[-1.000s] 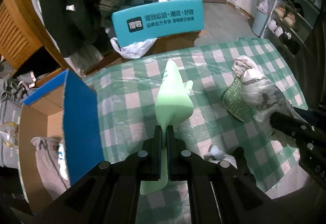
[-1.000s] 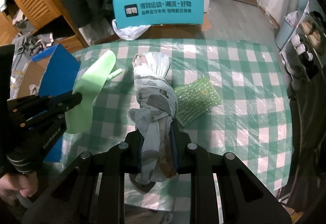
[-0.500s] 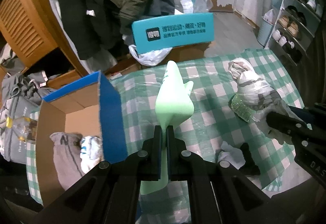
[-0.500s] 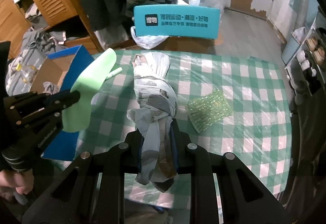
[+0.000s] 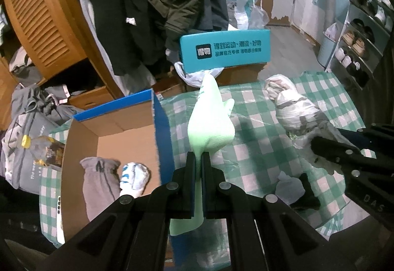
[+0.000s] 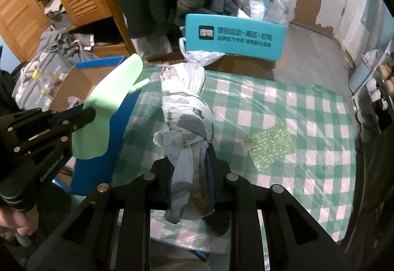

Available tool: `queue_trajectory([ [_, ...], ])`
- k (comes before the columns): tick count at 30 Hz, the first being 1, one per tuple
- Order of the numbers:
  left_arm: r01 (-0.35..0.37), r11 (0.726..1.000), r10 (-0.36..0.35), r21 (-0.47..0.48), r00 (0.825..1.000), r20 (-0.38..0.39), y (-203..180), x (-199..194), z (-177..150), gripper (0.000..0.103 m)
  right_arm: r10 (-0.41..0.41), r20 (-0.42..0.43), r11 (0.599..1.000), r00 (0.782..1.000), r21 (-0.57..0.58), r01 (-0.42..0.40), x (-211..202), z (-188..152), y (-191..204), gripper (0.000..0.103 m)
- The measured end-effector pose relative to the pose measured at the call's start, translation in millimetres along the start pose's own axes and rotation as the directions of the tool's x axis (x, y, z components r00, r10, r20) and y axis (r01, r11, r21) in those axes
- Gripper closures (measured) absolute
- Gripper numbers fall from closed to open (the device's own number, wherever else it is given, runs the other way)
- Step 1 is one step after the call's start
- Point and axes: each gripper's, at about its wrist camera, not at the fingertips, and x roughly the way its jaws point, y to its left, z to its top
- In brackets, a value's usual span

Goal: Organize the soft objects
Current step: 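Lift and carry the grey cloth bundle and green foam over the cardboard box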

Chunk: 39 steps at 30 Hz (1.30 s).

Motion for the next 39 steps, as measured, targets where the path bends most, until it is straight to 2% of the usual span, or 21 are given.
queue_trajectory([
  [22, -0.044, 0.99, 0.045, -0.134, 0.999, 0.005, 82, -13, -21, 0.099, 0.067, -0.01, 0.991, 0.998, -0.116, -0.068, 18, 29, 79, 0.083],
  [39, -0.081, 0.967, 0.073, -0.24, 0.997, -0.04, 150, -3, -47, 0.099, 0.117, -0.05, 0.969, 0.992, -0.212, -0.125, 43, 45, 153, 0.083],
])
